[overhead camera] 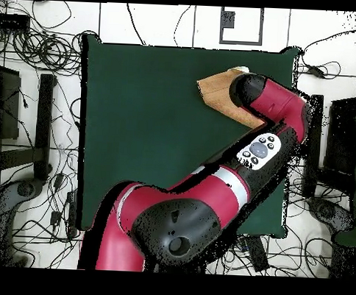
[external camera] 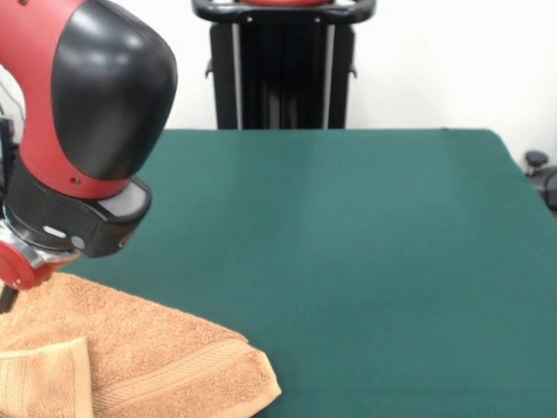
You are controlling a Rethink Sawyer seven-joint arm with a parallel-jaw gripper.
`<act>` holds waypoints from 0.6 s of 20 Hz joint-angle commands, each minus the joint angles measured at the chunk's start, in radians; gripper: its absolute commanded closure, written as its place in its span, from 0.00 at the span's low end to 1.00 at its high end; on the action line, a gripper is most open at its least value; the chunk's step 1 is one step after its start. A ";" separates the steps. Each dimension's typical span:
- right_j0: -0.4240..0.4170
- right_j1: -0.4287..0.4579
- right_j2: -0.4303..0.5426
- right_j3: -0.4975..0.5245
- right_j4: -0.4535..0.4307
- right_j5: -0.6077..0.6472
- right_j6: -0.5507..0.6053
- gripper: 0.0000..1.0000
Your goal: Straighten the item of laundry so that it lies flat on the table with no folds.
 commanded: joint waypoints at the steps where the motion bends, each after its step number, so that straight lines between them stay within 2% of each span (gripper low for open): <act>1: 0.020 0.033 -0.019 -0.041 -0.020 -0.008 0.195 0.00; 6: 0.026 0.051 -0.050 -0.046 0.000 -0.024 0.230 0.00; 12: 0.009 0.079 -0.085 -0.108 0.025 0.028 0.244 0.00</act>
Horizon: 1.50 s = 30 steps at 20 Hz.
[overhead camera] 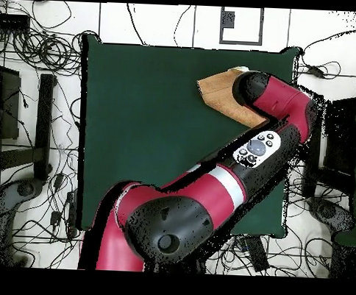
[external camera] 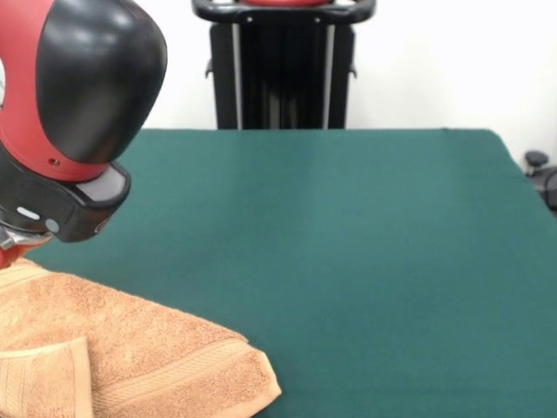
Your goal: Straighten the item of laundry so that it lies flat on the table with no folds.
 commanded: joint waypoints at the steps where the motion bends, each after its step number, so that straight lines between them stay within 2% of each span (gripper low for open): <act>1: 0.005 0.072 -0.006 -0.107 0.027 0.031 0.247 0.00; 9: -0.038 0.144 -0.054 -0.226 0.059 0.039 0.260 0.00; 15: -0.093 0.227 -0.197 -0.396 0.111 0.129 0.321 0.00; 25: -0.141 0.218 -0.296 -0.504 0.199 0.274 0.309 0.00; 30: -0.161 0.237 -0.398 -0.566 0.256 0.339 0.368 0.00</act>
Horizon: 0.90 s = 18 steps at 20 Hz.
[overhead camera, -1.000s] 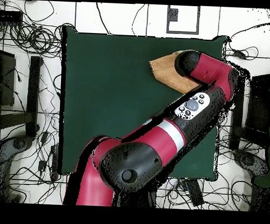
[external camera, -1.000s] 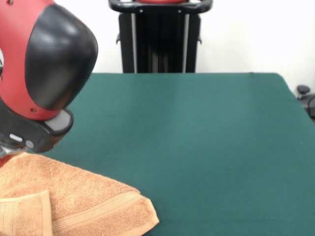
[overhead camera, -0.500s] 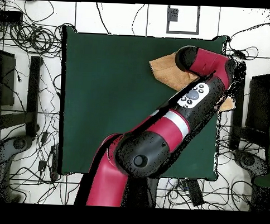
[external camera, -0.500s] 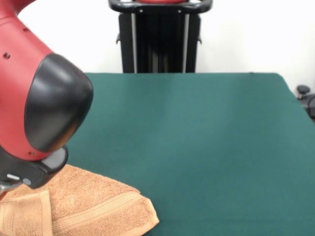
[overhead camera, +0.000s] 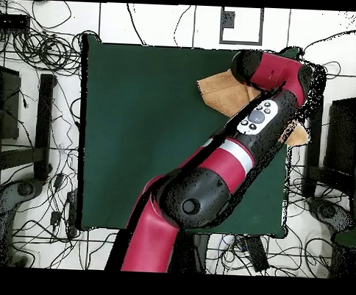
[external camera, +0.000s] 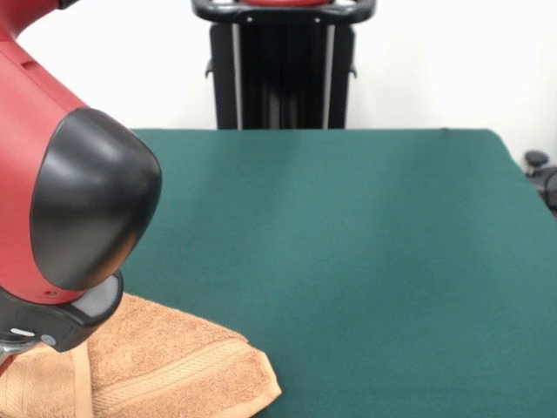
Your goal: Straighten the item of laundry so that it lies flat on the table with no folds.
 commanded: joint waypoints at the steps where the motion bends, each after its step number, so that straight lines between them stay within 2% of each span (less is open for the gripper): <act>1: -0.005 0.026 -0.133 -0.173 0.123 0.177 0.380 0.00; 11: -0.039 0.031 -0.305 -0.239 0.257 0.263 0.410 0.00; 14: -0.020 0.042 -0.310 -0.210 0.265 0.244 0.411 0.00; 18: 0.031 0.050 -0.262 -0.137 0.248 0.210 0.394 0.00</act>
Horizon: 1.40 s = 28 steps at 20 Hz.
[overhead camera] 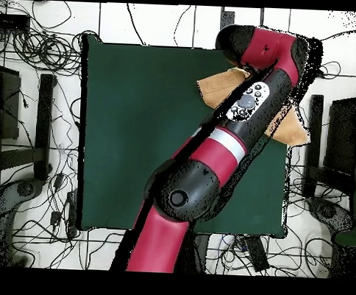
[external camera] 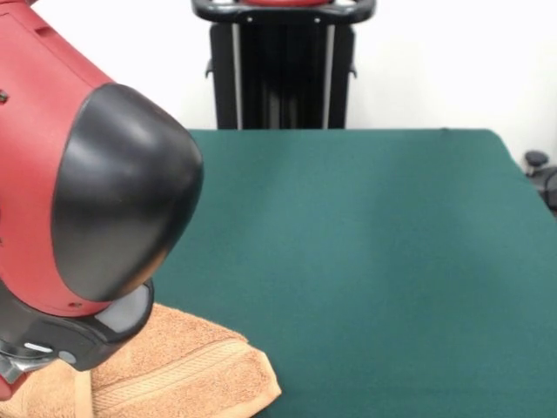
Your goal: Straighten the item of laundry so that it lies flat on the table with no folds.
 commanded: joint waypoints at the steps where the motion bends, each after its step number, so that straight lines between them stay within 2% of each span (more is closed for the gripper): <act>1: 0.080 0.049 -0.015 0.001 0.044 0.065 0.337 0.00; 12: 0.159 0.043 0.073 0.106 0.029 0.026 0.320 0.00; 21: 0.150 -0.031 0.164 0.176 -0.010 0.012 0.155 0.00; 28: 0.169 -0.075 0.280 0.290 -0.058 -0.084 0.046 0.00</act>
